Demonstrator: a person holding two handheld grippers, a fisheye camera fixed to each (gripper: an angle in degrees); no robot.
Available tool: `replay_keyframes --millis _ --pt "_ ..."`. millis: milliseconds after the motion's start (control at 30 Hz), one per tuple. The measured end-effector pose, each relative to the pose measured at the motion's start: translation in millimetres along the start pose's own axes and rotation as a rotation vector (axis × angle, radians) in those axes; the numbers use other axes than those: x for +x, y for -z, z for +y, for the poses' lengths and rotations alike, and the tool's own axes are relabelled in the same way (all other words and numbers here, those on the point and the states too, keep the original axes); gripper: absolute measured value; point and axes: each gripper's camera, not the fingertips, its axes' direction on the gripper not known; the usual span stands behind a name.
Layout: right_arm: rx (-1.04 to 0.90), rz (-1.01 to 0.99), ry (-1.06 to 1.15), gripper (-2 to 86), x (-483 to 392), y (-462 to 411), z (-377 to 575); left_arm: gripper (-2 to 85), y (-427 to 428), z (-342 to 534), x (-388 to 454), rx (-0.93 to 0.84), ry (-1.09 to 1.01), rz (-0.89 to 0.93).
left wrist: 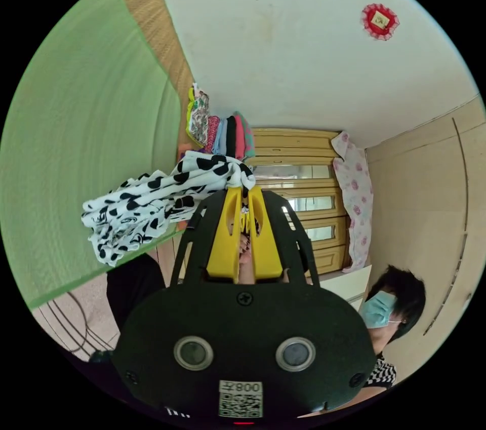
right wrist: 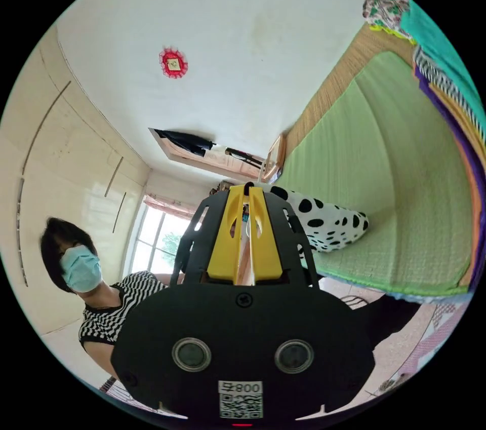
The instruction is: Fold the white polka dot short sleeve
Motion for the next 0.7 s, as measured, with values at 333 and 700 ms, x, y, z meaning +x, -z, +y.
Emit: replay_keyframes --millis 333,700 --pt "0.184 0.144 0.197 1.4 -122.0 180.1 -162.0 2.4 -275.4 -129.6 32.6 -0.112 -0.279 0.07" --pt "0.365 0.412 -0.021 1.4 -84.8 392.3 -98.2 2.3 -567.6 -107.1 -124.6 -0.501 -0.184 -0.077"
